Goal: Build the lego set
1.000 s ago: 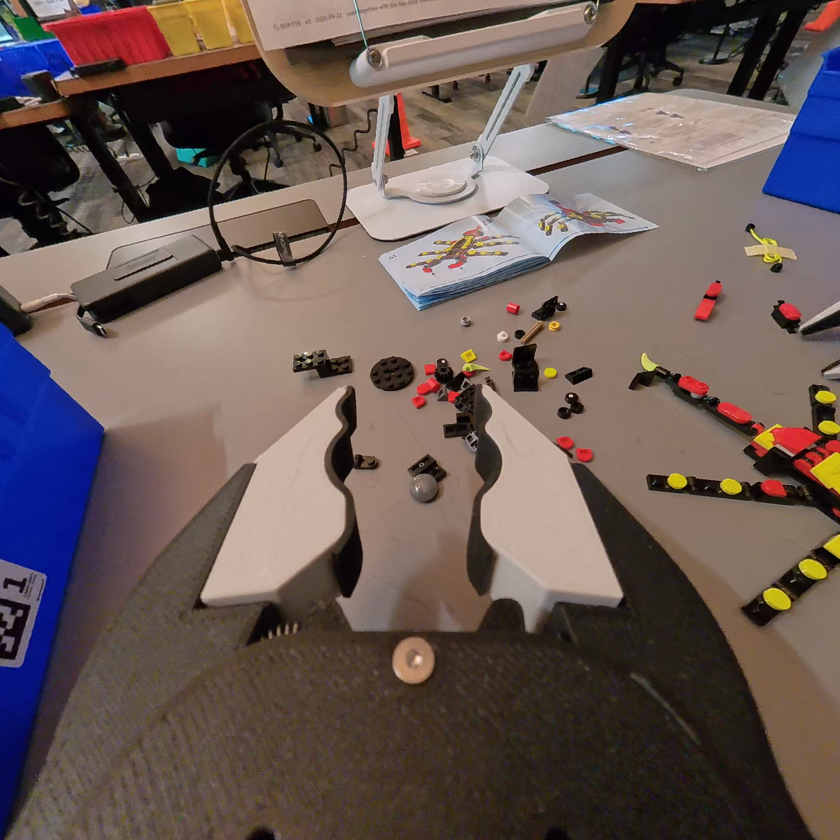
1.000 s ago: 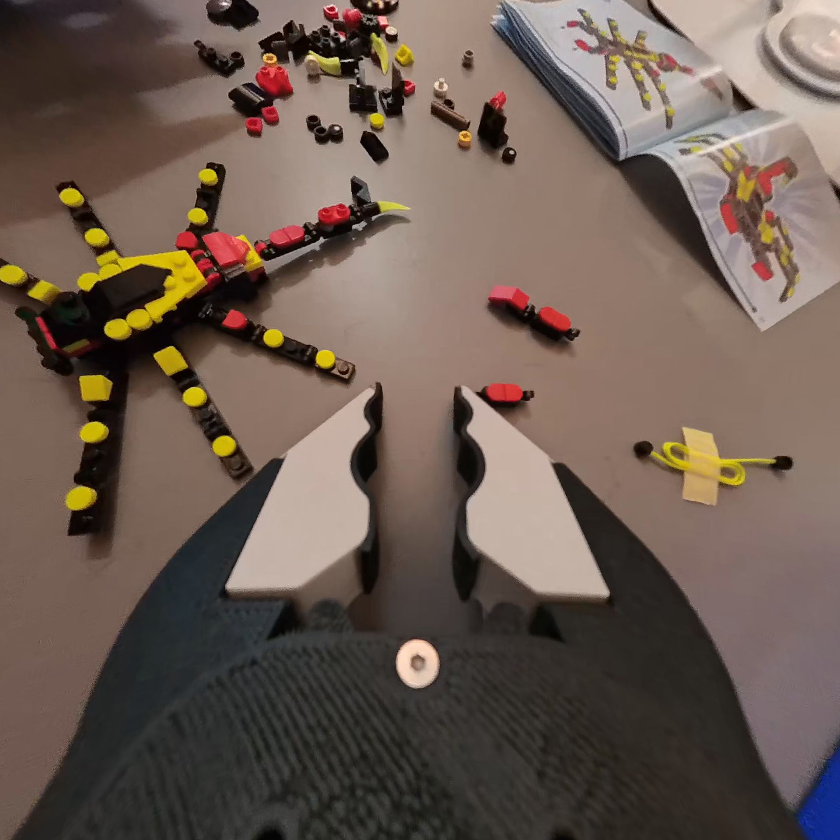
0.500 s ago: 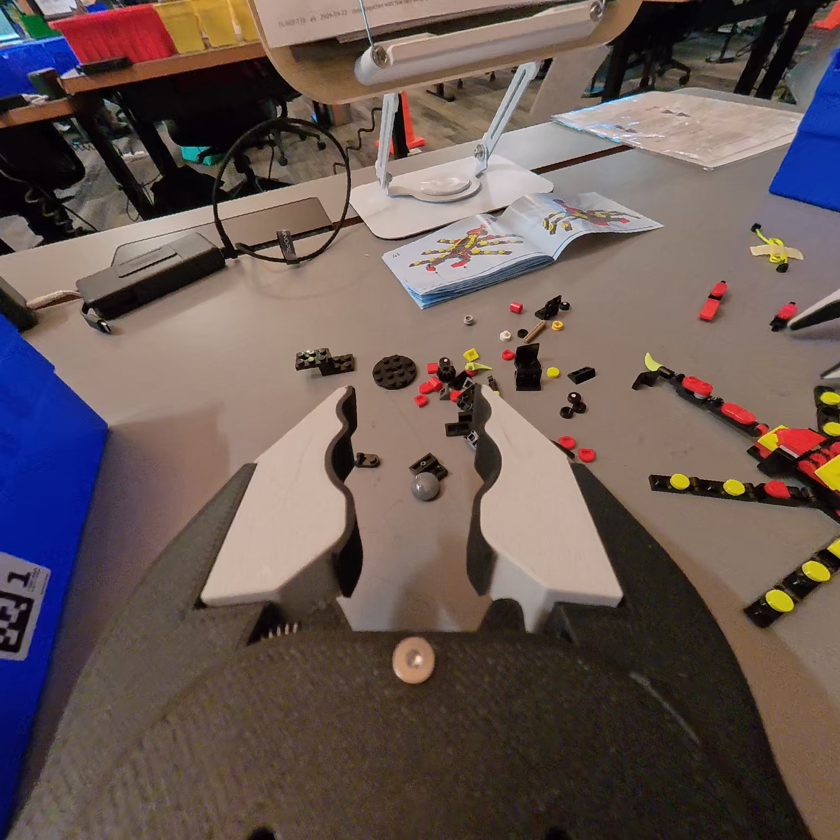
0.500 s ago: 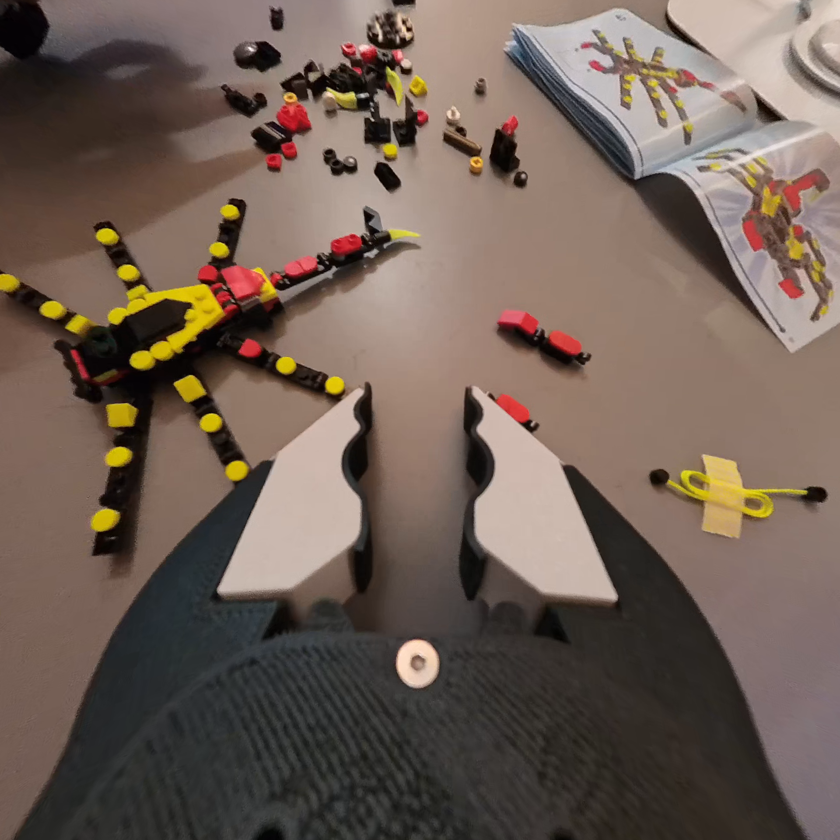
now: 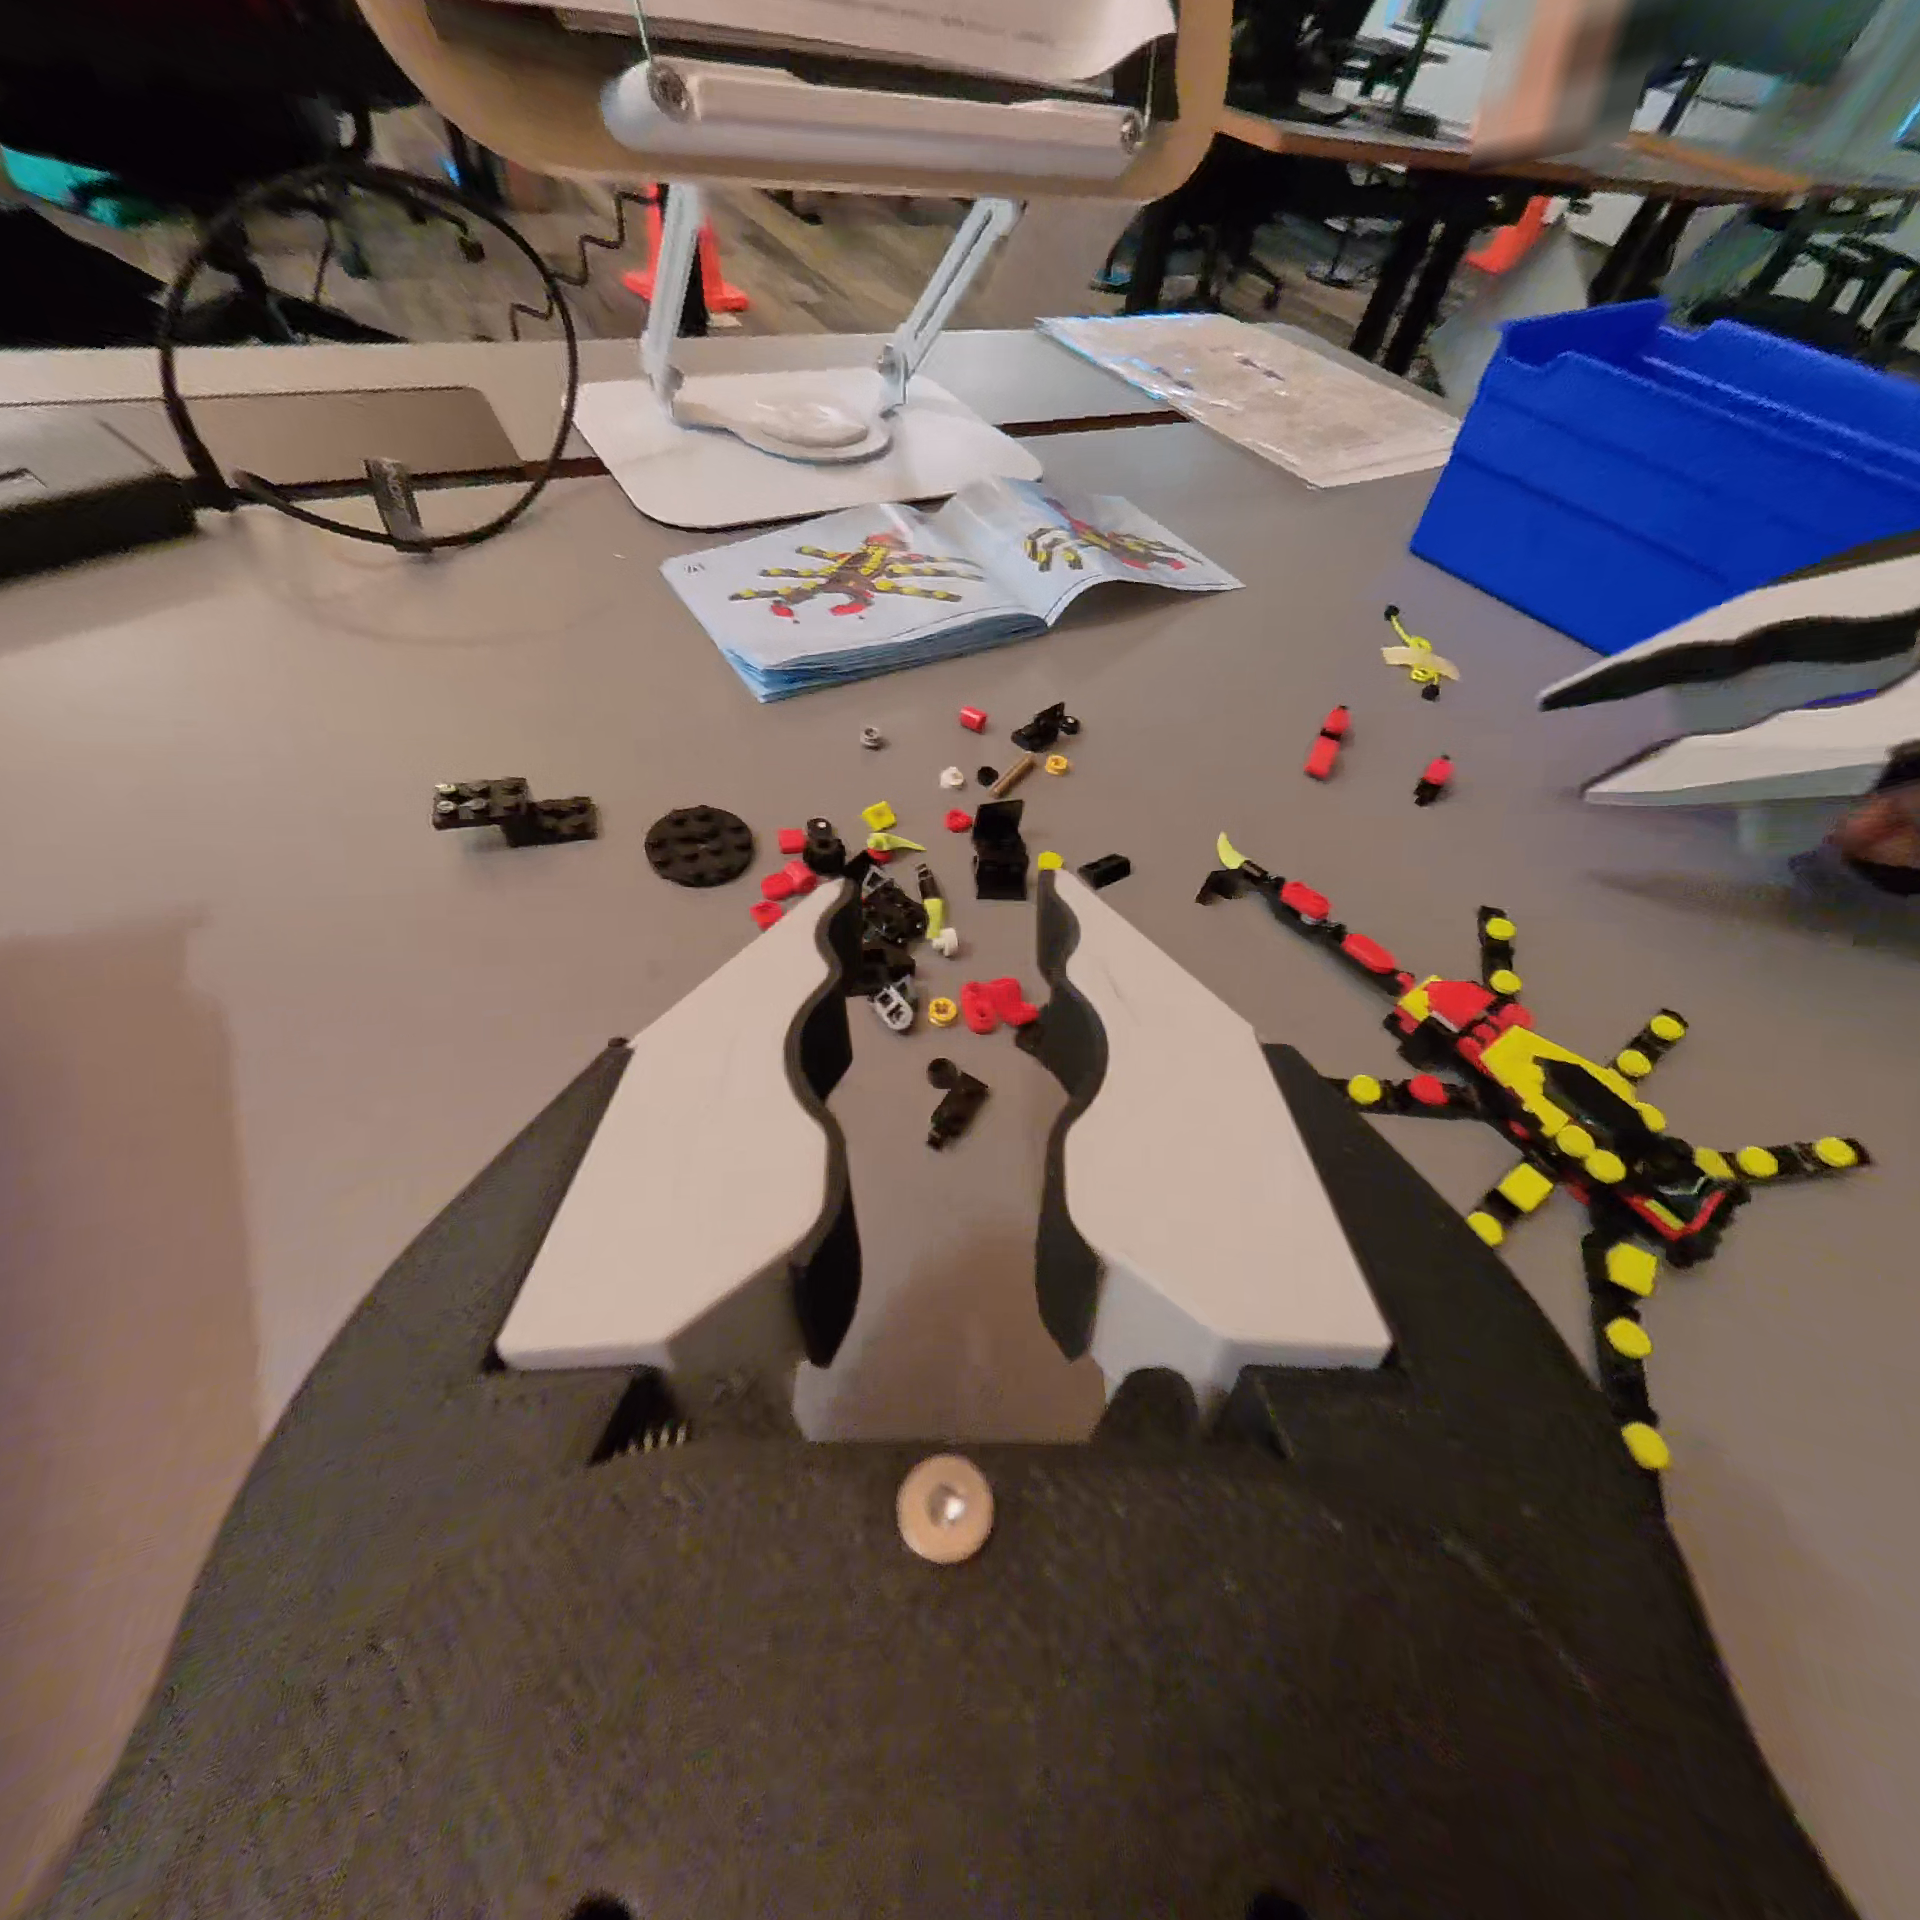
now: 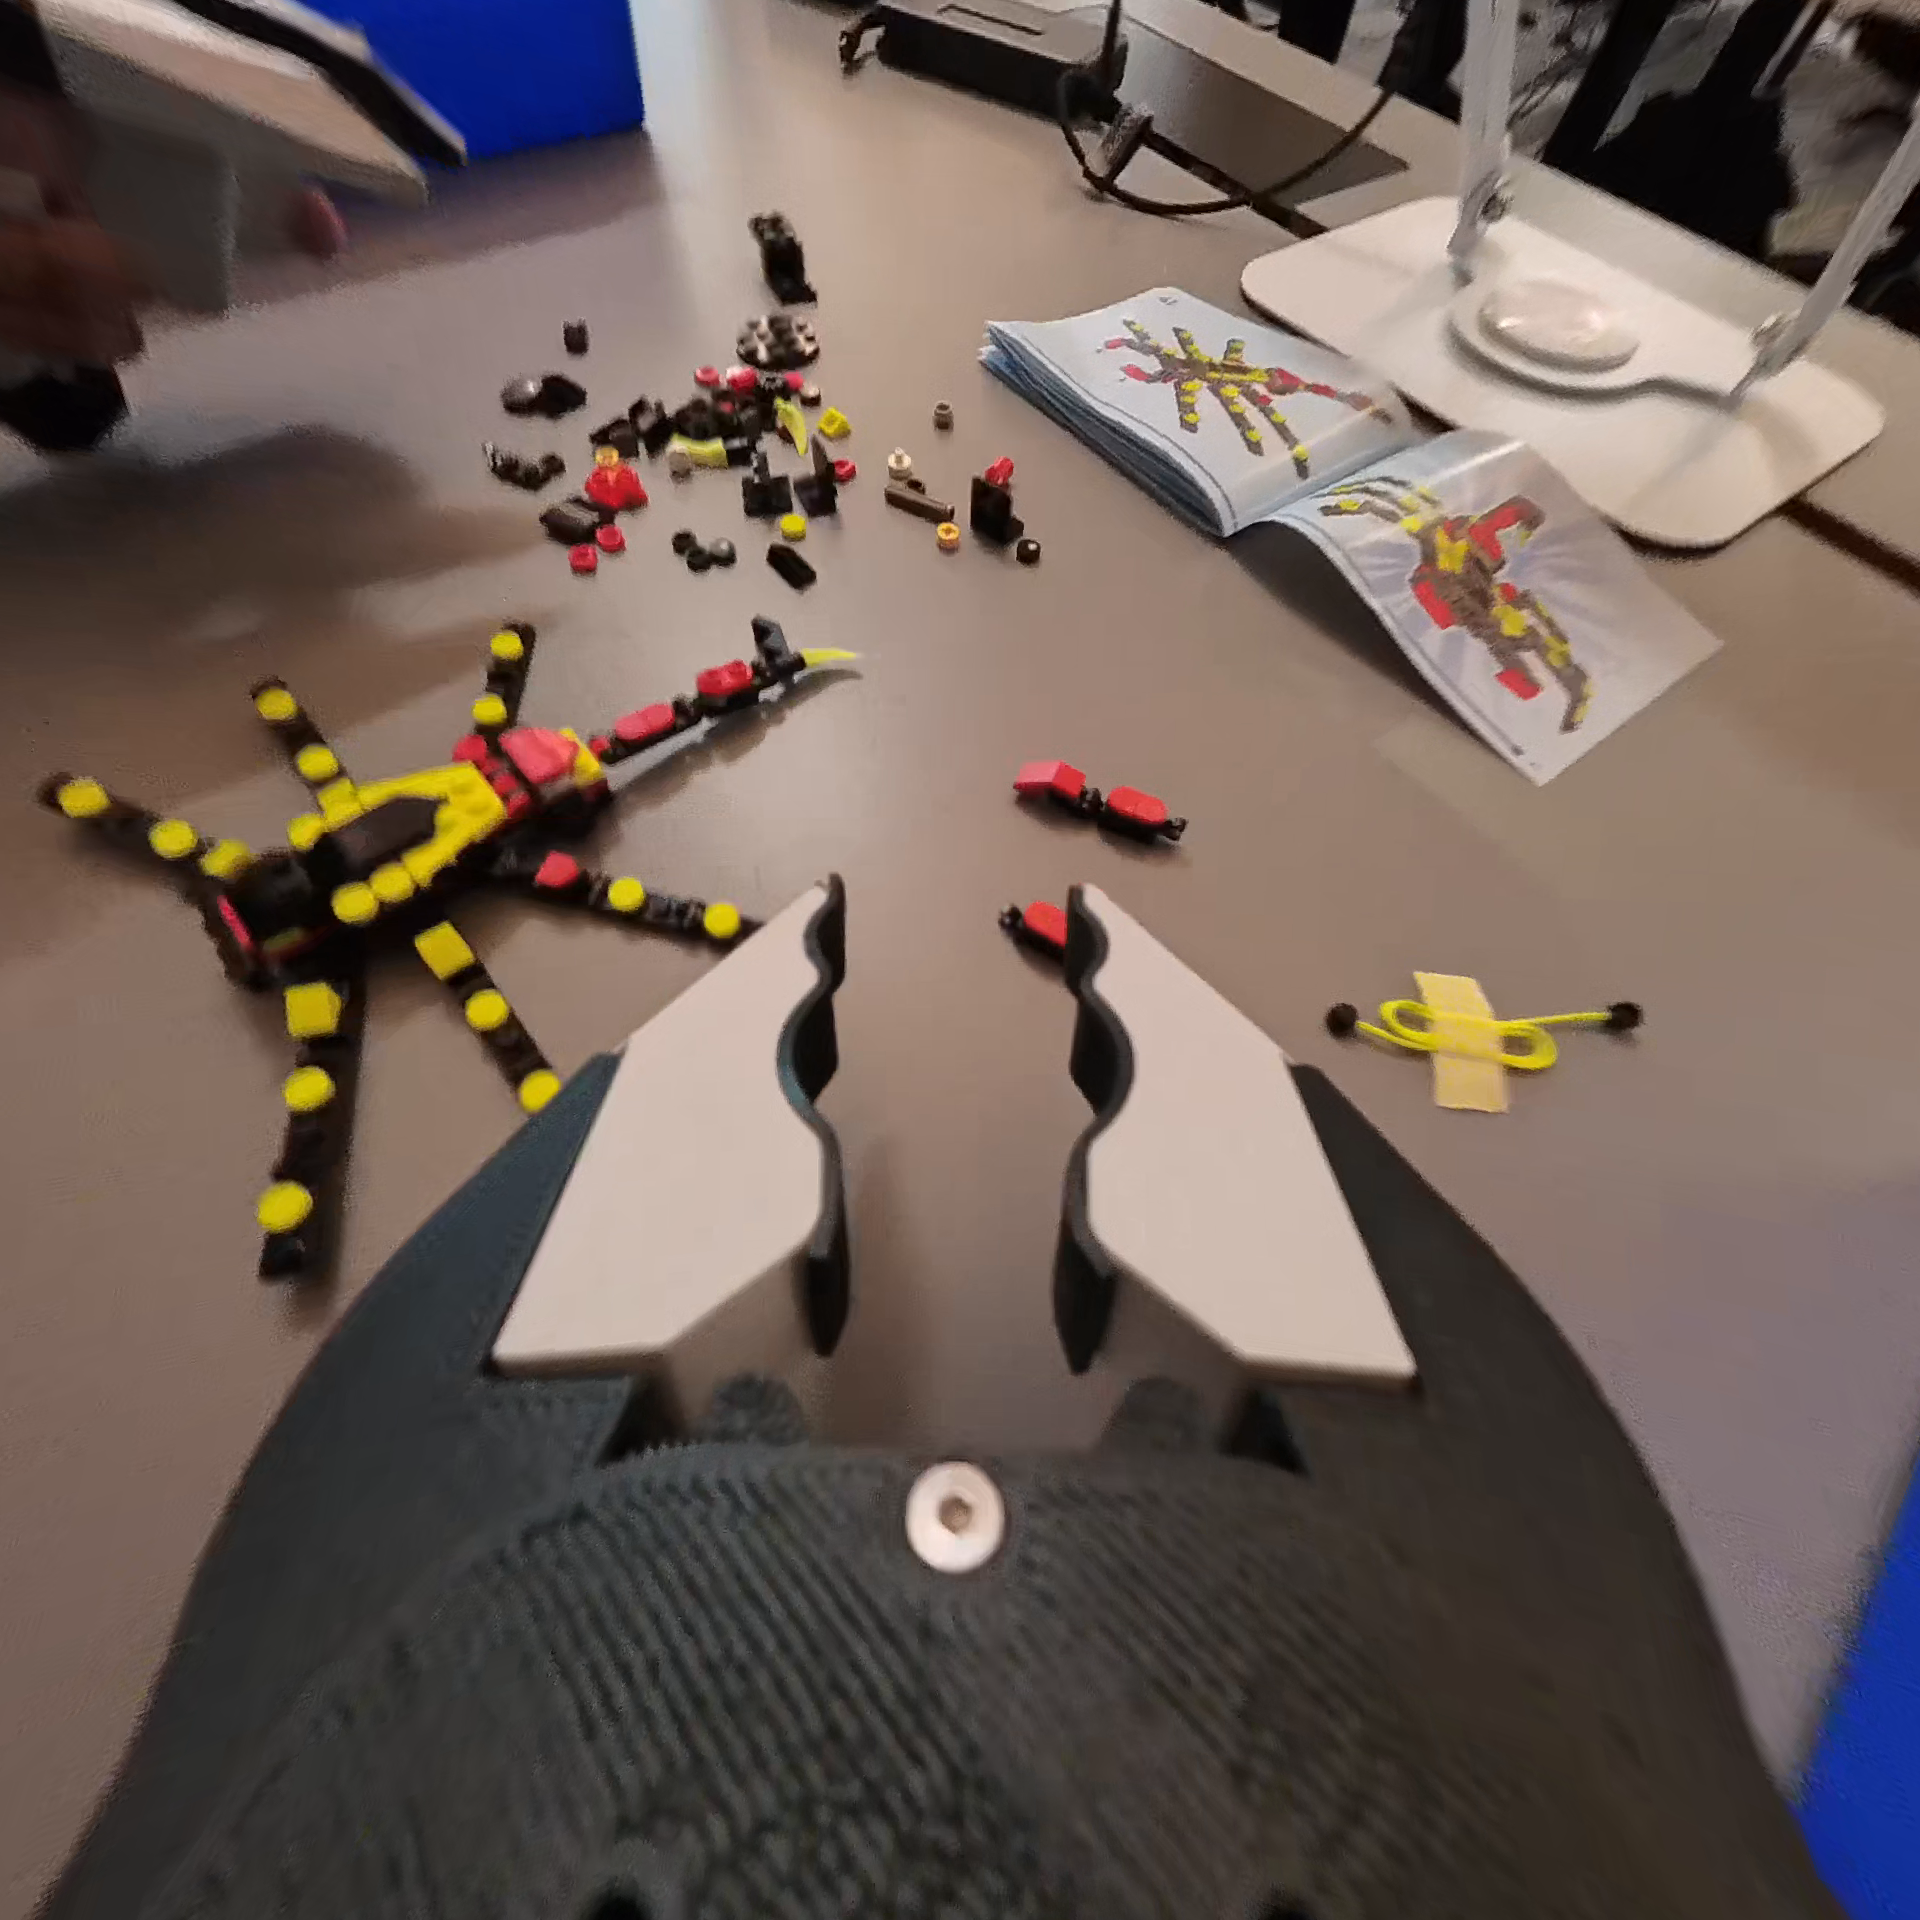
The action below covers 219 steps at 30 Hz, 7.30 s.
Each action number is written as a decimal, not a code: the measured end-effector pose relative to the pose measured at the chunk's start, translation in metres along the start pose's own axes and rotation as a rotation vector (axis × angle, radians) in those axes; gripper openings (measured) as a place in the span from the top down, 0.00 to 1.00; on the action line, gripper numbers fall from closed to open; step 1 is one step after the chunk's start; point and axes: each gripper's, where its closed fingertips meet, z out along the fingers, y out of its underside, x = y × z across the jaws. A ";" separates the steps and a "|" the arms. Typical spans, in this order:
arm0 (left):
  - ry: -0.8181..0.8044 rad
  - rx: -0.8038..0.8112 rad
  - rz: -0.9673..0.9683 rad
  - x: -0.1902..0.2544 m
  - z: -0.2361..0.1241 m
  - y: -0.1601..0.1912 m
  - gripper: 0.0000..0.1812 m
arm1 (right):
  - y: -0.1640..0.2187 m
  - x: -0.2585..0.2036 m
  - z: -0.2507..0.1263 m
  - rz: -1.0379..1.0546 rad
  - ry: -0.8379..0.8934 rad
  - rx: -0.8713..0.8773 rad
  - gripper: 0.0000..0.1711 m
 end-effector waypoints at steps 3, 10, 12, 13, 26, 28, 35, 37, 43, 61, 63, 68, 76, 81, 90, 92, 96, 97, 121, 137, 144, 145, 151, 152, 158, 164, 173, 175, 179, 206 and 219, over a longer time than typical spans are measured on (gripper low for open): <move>-0.022 -0.016 0.006 -0.006 0.003 0.004 0.83 | 0.011 0.000 0.009 0.026 -0.022 -0.070 0.71; 0.017 -0.018 -0.055 0.000 0.007 0.003 0.90 | 0.025 -0.004 0.000 -0.149 0.031 -0.128 0.68; 0.013 -0.007 -0.040 0.002 0.008 0.000 0.90 | 0.029 -0.006 -0.004 -0.154 0.031 -0.143 0.67; 0.008 0.003 -0.027 0.002 0.009 -0.002 0.90 | 0.033 -0.004 -0.006 -0.159 0.047 -0.156 0.68; -0.032 0.054 0.017 -0.021 0.026 -0.028 0.82 | 0.027 -0.001 -0.052 -0.160 0.164 -0.045 0.81; -0.035 0.075 -0.002 -0.024 0.024 -0.032 0.82 | 0.023 -0.001 -0.055 -0.164 0.168 -0.024 0.82; -0.031 0.098 -0.030 -0.024 0.017 -0.032 0.85 | -0.018 -0.021 -0.066 -0.194 0.079 0.182 0.90; -0.023 0.103 -0.022 -0.022 0.013 -0.031 0.91 | -0.029 -0.025 -0.068 -0.177 0.053 0.238 0.93; 0.077 0.101 -0.032 -0.009 -0.002 -0.025 1.00 | -0.028 -0.027 -0.053 -0.162 -0.034 0.224 1.00; 0.118 0.191 -0.001 -0.003 -0.025 -0.041 1.00 | -0.085 0.004 -0.038 -0.064 -0.030 0.457 1.00; 0.060 0.197 0.024 -0.011 -0.023 -0.044 1.00 | -0.093 0.011 -0.038 -0.063 -0.045 0.469 1.00; 0.033 0.250 -0.044 -0.019 -0.029 -0.050 1.00 | -0.089 0.021 -0.028 -0.057 -0.060 0.432 1.00; 0.039 0.294 -0.005 -0.008 -0.037 -0.053 1.00 | -0.088 0.009 -0.043 -0.052 -0.055 0.433 1.00; 0.072 0.272 -0.014 -0.006 -0.025 -0.057 1.00 | -0.076 0.010 -0.043 -0.040 -0.047 0.396 1.00; 0.122 0.276 -0.038 -0.013 0.007 -0.071 1.00 | -0.047 0.014 -0.056 0.022 -0.011 0.330 1.00; 0.099 0.271 -0.023 -0.016 0.013 -0.072 1.00 | -0.041 0.017 -0.060 0.029 0.005 0.317 1.00; 0.051 0.269 -0.027 -0.023 0.022 -0.073 1.00 | -0.030 0.023 -0.065 0.041 0.030 0.291 1.00; 0.033 0.270 -0.035 -0.027 0.024 -0.073 1.00 | -0.029 0.025 -0.065 0.045 0.034 0.287 1.00; -0.224 0.158 -0.034 -0.078 -0.018 -0.032 0.85 | -0.042 0.028 -0.004 0.052 -0.076 0.250 1.00; -0.116 0.008 -0.067 -0.062 -0.018 0.006 0.91 | -0.059 0.012 0.015 0.080 -0.170 0.271 1.00; -0.020 -0.081 -0.062 -0.035 0.000 0.016 0.92 | -0.048 0.014 0.015 0.105 -0.159 0.241 1.00; -0.011 -0.081 -0.060 -0.033 0.003 0.015 0.92 | -0.044 0.014 0.012 0.102 -0.149 0.234 1.00; 0.054 -0.099 -0.052 -0.017 0.024 0.012 0.92 | -0.035 0.025 -0.008 0.081 -0.070 0.227 1.00; 0.061 -0.105 -0.047 -0.014 0.027 0.012 0.92 | -0.035 0.027 -0.010 0.087 -0.063 0.233 1.00; 0.053 -0.118 -0.016 -0.010 0.030 0.014 0.93 | -0.036 0.028 -0.011 0.133 -0.093 0.254 1.00; 0.050 -0.112 -0.052 -0.014 0.029 0.013 0.93 | -0.039 0.017 -0.008 0.113 -0.124 0.250 1.00; 0.055 -0.119 -0.065 -0.015 0.030 0.014 0.92 | -0.037 0.020 -0.007 0.122 -0.116 0.244 1.00; 0.056 -0.122 -0.069 -0.015 0.030 0.015 0.92 | -0.036 0.020 -0.006 0.125 -0.119 0.240 1.00; 0.058 -0.124 -0.078 -0.016 0.030 0.015 0.92 | -0.035 0.019 -0.005 0.124 -0.120 0.233 1.00; 0.059 -0.132 -0.079 -0.015 0.032 0.016 0.91 | -0.022 0.030 0.002 0.193 -0.092 0.165 1.00; 0.060 -0.135 -0.035 -0.011 0.031 0.016 0.92 | -0.017 0.032 0.004 0.316 -0.110 0.136 0.97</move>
